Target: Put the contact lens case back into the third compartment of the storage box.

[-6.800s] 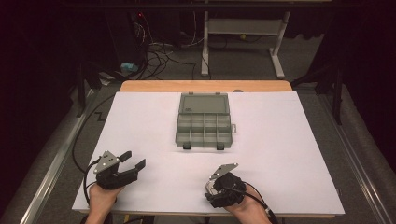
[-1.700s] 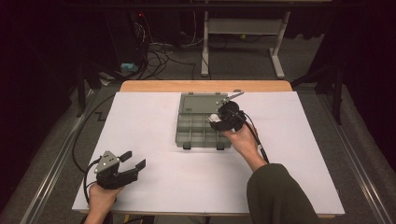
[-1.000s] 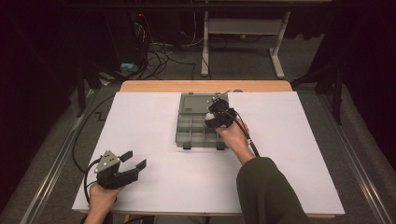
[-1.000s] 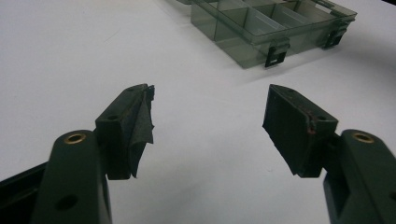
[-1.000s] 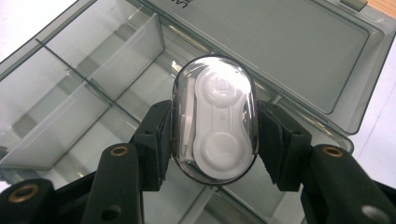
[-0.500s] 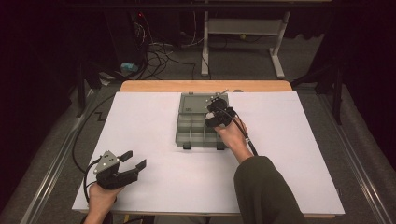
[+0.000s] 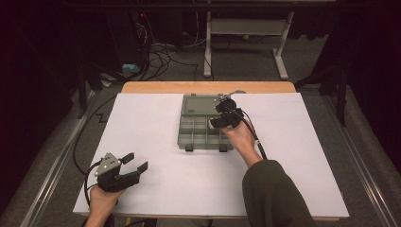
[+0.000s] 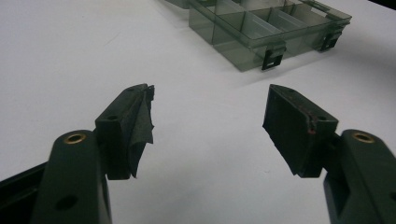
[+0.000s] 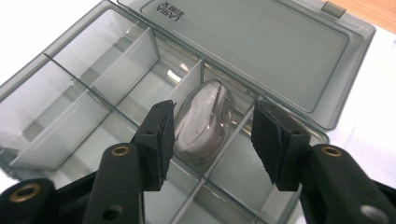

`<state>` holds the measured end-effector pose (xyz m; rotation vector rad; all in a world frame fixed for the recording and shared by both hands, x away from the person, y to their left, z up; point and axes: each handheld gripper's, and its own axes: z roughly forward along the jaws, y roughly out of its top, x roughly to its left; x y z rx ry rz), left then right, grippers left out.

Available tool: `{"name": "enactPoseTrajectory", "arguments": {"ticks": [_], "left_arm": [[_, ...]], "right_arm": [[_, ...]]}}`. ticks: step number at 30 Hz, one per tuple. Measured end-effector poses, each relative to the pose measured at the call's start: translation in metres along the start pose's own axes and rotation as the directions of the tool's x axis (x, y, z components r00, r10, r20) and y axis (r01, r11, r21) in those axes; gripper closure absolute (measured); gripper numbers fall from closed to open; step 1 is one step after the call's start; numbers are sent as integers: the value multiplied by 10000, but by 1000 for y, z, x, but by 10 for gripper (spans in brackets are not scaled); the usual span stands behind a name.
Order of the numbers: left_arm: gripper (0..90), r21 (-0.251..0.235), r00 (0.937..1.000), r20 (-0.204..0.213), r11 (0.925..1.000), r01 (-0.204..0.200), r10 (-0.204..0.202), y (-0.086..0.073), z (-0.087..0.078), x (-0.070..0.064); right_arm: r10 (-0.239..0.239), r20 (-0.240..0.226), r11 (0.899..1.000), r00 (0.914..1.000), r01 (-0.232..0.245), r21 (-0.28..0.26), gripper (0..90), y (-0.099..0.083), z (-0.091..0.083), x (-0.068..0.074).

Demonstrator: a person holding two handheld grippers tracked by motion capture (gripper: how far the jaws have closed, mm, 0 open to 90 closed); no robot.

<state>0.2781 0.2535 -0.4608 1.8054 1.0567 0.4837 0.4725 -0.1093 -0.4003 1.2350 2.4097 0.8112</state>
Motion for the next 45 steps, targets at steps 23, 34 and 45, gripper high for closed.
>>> {"name": "enactPoseTrajectory", "arguments": {"ticks": [23,34,45], "left_arm": [[330,141,10000,-13,9999,-9,10,0,2,0],[330,138,9999,67,9999,92,-93,-1,4,1],[330,64,9999,130,9999,88,-89,-1,3,1]], "right_arm": [[951,-279,9952,9951,-957,-186,544,-40,-21,-30],[1565,-662,9874,9855,-1576,-120,643,-53,-24,-39],[2053,-692,9787,9762,-2054,63,714,-55,-15,-45]]}}
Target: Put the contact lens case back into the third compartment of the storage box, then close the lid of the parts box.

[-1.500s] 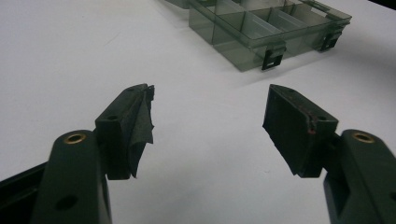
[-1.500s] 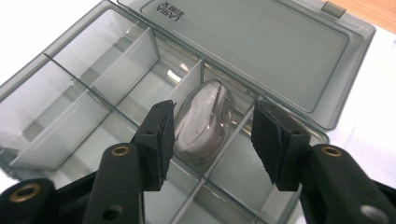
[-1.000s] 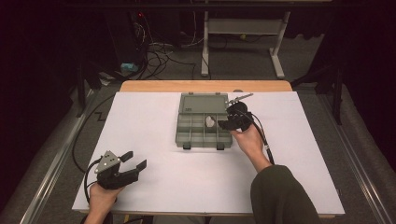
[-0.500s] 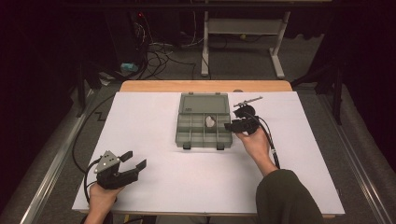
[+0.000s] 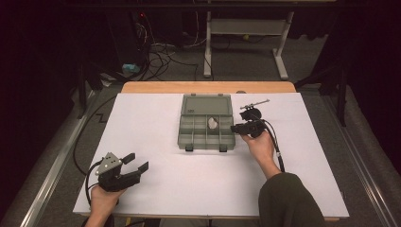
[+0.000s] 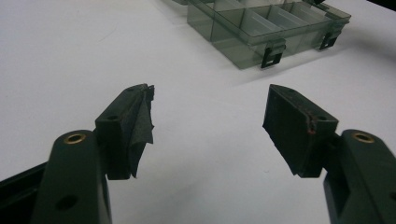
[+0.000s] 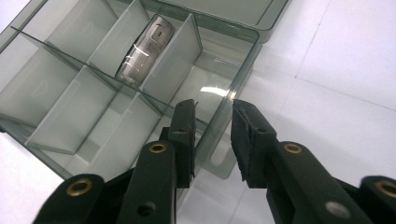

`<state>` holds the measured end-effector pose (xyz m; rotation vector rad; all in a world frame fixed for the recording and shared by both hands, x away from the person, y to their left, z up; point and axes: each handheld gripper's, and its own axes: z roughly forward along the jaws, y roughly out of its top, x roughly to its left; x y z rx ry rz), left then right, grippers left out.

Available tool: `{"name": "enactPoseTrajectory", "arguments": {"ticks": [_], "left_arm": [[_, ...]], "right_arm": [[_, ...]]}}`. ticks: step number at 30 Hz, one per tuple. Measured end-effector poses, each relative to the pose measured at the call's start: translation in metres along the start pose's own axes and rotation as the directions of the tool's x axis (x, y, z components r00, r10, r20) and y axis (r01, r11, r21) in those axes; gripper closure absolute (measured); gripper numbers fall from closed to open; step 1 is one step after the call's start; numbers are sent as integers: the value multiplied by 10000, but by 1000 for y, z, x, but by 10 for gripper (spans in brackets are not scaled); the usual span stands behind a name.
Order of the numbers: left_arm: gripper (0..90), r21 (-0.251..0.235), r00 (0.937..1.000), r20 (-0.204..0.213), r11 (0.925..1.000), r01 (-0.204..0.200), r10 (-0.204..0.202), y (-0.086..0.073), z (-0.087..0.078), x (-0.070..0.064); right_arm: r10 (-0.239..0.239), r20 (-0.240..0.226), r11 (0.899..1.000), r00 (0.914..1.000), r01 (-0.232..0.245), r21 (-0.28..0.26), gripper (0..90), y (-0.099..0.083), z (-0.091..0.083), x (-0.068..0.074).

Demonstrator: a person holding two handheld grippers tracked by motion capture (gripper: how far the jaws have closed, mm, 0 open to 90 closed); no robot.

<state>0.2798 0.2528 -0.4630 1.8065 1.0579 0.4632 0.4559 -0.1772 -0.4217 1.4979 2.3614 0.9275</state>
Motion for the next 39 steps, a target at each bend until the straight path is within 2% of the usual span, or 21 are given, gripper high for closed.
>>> {"name": "enactPoseTrajectory", "arguments": {"ticks": [3,8,16,21,27,30,39], "left_arm": [[331,77,10000,0,10000,-14,14,-1,-2,-1],[331,-102,9999,29,9999,123,-122,1,-2,-1],[334,-107,9998,189,9999,-109,111,5,3,-6],[334,-362,9995,288,9993,124,-113,10,2,-5],[337,-424,9998,187,9991,95,-87,21,5,-6],[338,-401,9997,260,9992,-18,29,27,11,-8],[342,-384,9996,119,9989,-259,264,46,28,-8]], "right_arm": [[-15,75,10000,10000,15,37,721,0,2,2],[98,59,9998,9999,-98,148,723,1,2,2],[74,93,10000,9999,-75,66,724,-1,3,2],[29,91,9999,10000,-30,118,726,-1,2,2],[17,25,9999,10000,-17,105,726,-1,2,1],[18,43,10000,10000,-18,34,726,-2,2,1],[99,-31,10000,9999,-99,10,729,-2,2,0]]}}
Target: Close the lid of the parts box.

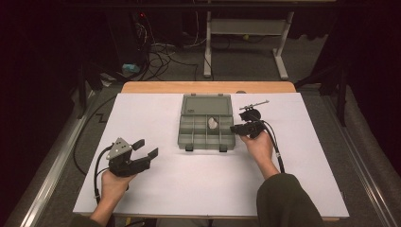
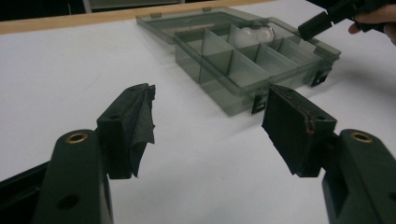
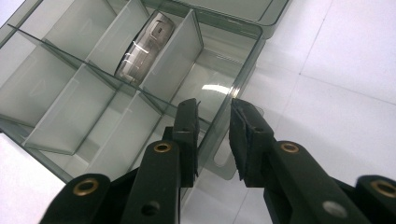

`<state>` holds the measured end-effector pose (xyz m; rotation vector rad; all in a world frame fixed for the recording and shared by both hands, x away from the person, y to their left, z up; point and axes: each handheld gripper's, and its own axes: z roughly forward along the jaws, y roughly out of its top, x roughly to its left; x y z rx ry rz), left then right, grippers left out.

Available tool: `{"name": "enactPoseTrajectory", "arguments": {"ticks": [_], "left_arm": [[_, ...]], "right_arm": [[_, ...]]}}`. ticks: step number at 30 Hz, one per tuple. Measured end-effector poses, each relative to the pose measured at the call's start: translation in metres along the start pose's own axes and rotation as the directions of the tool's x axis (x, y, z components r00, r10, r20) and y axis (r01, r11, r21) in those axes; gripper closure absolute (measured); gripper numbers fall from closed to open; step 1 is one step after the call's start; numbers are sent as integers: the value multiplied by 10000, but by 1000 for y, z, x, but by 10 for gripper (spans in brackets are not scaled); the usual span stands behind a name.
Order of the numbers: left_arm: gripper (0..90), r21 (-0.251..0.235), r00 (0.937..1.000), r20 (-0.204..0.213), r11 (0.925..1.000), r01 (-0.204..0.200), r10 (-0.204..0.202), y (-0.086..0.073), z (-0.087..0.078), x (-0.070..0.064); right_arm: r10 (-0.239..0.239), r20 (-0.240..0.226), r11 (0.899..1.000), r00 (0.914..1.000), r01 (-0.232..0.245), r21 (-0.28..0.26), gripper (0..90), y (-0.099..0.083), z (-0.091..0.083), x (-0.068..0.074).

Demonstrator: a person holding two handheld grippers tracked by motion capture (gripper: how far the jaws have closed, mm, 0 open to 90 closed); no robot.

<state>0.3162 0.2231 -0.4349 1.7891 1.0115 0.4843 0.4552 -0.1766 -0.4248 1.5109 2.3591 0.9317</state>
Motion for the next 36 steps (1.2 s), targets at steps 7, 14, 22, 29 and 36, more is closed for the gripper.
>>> {"name": "enactPoseTrajectory", "arguments": {"ticks": [7,14,22,29,36], "left_arm": [[363,-59,9997,-119,9997,-222,221,16,19,-1],[390,-44,9997,-221,10000,76,-77,22,36,2],[399,197,9995,-304,9998,11,-5,29,56,3],[398,703,9990,-363,9971,298,-273,35,69,8],[400,958,9985,-417,9946,394,-356,44,73,11]], "right_arm": [[62,-29,10000,10000,-62,35,729,0,0,-1],[-32,-4,10000,10000,32,5,729,0,0,0],[-98,-2,9999,10000,98,-36,730,0,0,0],[-115,22,9999,9999,115,-26,729,0,0,0],[-79,34,10000,10000,79,-29,729,-1,0,0]]}}
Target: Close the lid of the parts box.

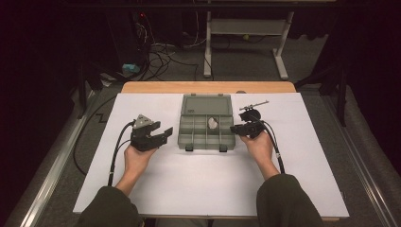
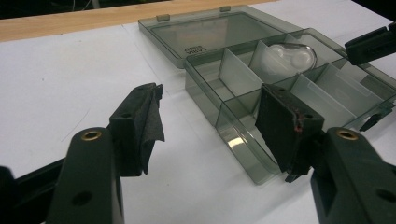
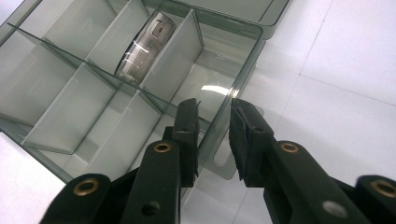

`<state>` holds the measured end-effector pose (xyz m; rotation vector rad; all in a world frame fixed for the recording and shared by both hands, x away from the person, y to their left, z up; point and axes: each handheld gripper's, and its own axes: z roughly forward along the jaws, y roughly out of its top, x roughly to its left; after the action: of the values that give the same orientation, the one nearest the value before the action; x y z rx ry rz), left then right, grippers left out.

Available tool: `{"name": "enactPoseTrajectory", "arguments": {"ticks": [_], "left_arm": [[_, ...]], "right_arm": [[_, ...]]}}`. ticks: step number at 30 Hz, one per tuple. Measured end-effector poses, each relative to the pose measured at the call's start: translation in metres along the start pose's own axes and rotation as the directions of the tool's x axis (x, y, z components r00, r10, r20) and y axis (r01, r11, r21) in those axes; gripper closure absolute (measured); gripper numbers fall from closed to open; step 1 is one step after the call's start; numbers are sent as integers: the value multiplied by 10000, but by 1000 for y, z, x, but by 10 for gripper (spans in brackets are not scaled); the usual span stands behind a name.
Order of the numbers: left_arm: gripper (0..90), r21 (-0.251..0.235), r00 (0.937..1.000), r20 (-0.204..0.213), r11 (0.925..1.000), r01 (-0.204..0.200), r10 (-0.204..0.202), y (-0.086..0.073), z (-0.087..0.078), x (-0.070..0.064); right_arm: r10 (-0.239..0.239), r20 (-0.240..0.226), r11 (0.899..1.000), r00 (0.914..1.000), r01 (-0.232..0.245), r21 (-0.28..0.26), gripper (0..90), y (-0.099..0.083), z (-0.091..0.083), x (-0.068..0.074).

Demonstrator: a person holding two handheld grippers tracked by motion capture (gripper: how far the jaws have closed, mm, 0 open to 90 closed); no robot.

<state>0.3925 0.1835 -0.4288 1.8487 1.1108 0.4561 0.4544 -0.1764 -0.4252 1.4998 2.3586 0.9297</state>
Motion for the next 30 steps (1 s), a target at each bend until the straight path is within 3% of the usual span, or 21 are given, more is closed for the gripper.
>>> {"name": "enactPoseTrajectory", "arguments": {"ticks": [7,12,17,22,24,27,30], "left_arm": [[363,687,9994,30,9971,331,-334,11,10,6],[371,1006,9997,-72,9946,244,-238,19,18,7],[375,1644,9993,117,9859,321,-345,28,27,10],[400,2060,9999,33,9785,108,-117,41,37,10],[403,2054,9993,78,9781,330,-353,44,41,12],[404,2490,9988,72,9675,442,-475,48,50,17],[401,2563,9974,214,9646,612,-689,51,55,21]], "right_arm": [[5,7,10000,10000,-5,0,729,0,0,0],[-1,0,10000,10000,1,5,729,0,0,0],[3,16,10000,10000,-3,5,730,0,0,0],[11,19,10000,10000,-11,10,730,0,0,0],[9,17,10000,10000,-9,11,729,0,0,0],[-3,18,10000,10000,3,15,730,0,0,0],[-7,32,10000,10000,7,17,730,0,0,0]]}}
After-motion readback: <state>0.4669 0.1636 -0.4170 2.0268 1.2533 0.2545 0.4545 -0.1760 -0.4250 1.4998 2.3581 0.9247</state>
